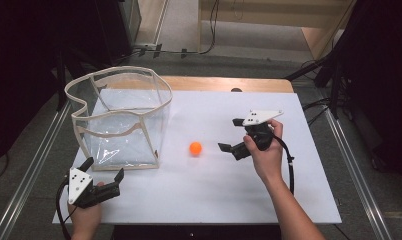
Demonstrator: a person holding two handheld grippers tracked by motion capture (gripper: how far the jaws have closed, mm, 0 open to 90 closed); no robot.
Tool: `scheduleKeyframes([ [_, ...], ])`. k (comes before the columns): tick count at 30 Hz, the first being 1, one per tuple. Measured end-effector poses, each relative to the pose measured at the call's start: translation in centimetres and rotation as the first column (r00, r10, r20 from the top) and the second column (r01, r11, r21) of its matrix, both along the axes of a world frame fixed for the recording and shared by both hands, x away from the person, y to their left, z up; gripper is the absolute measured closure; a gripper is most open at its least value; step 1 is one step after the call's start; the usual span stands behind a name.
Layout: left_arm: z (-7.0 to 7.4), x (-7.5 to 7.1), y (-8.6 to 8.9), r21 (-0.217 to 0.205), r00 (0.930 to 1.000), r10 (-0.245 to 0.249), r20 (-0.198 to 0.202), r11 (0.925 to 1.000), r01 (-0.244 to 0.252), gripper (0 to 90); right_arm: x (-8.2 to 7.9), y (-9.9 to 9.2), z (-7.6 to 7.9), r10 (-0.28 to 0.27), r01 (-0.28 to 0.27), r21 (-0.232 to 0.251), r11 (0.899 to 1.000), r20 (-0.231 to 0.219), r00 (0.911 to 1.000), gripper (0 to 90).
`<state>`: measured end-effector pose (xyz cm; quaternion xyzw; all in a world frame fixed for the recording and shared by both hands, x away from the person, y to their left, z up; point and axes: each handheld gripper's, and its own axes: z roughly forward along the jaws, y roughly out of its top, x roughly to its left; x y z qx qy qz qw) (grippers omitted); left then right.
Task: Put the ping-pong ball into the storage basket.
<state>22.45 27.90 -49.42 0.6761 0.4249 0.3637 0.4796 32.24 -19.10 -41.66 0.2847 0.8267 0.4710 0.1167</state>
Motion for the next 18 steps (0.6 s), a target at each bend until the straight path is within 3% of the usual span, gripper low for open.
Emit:
scheduleKeyframes([
  [18,0.0,0.1,0.0,0.0,1.0,0.0,-0.002,1.0,0.0,0.0,2.2,3.4,-0.8,0.061,-0.066,-0.083,0.994,-0.063,0.9962,0.0],
])
